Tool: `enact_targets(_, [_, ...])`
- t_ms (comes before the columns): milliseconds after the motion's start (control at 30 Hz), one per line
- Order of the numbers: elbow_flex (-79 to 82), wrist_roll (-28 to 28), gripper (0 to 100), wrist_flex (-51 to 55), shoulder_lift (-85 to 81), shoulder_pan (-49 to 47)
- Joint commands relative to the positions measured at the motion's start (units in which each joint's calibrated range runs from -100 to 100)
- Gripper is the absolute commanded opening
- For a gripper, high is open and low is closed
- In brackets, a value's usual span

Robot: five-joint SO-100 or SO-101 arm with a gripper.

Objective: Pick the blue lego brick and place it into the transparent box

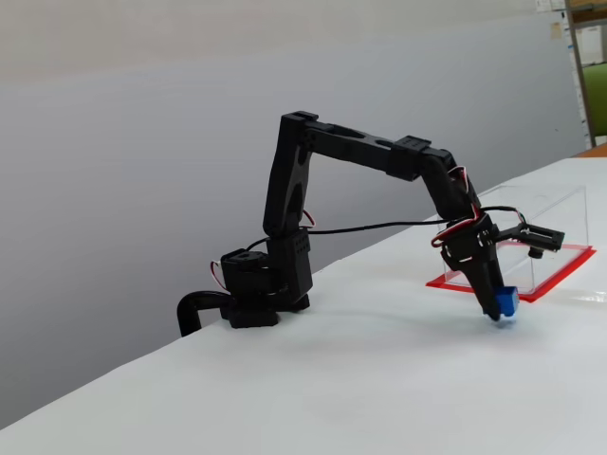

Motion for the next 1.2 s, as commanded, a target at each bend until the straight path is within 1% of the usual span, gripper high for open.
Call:
enact_targets(0, [-5.9, -0.4, 14, -1.5, -6.3, -0.3])
enact_targets(500, [-6.5, -0.2, 14, -1.5, -23.2, 0.7])
enact_targets(833, [-6.5, -0.2, 14, -1.5, -31.2, 0.0])
enact_targets(1000, [-6.4, -0.2, 13, -1.5, -34.4, -1.3])
enact_targets(1167, [-6.4, -0.2, 13, -1.5, -35.2, -4.8])
